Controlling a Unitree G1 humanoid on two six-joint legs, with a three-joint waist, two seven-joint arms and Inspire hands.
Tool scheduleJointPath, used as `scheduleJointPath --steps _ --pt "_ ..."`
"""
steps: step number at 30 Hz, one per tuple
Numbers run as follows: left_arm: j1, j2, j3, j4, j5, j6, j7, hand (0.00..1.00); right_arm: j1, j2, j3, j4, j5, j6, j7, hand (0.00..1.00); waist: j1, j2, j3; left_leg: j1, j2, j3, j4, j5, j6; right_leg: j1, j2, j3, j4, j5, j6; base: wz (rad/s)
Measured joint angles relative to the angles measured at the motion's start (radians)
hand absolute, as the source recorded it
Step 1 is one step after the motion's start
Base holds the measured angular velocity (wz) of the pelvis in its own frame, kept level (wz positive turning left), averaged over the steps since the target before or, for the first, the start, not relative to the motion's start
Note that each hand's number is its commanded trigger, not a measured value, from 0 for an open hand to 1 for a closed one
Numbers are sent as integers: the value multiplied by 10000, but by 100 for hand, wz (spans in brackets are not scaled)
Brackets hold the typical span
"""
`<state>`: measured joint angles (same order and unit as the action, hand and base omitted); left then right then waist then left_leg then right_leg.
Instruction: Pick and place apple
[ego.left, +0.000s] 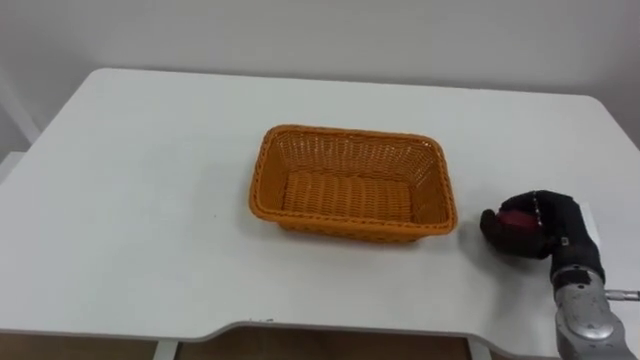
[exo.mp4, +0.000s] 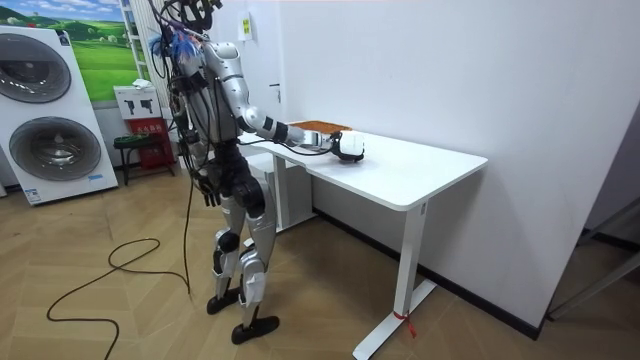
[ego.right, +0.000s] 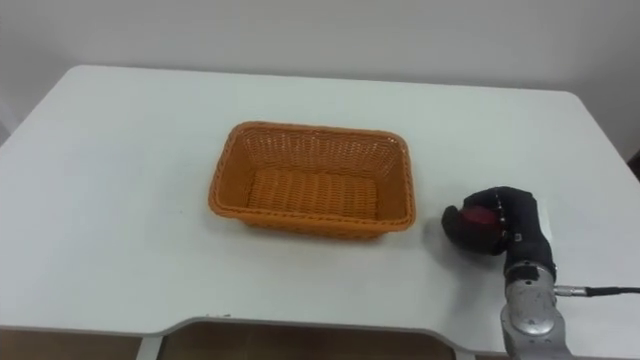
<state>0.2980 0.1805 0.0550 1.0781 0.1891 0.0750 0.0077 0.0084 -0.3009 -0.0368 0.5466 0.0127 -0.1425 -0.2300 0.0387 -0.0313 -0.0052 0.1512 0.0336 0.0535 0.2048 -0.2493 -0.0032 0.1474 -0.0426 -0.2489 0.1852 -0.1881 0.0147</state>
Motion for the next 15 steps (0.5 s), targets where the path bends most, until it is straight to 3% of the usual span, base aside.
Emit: scheduleJointPath --steps 15 --pt "-14 -23 4 23 -9 -33 23 0 5 43 52 -300 189 54 -200 100 -14 20 48 -3 -1 141 -22 0 1 -70 13 150 -8 -8 13 -2"
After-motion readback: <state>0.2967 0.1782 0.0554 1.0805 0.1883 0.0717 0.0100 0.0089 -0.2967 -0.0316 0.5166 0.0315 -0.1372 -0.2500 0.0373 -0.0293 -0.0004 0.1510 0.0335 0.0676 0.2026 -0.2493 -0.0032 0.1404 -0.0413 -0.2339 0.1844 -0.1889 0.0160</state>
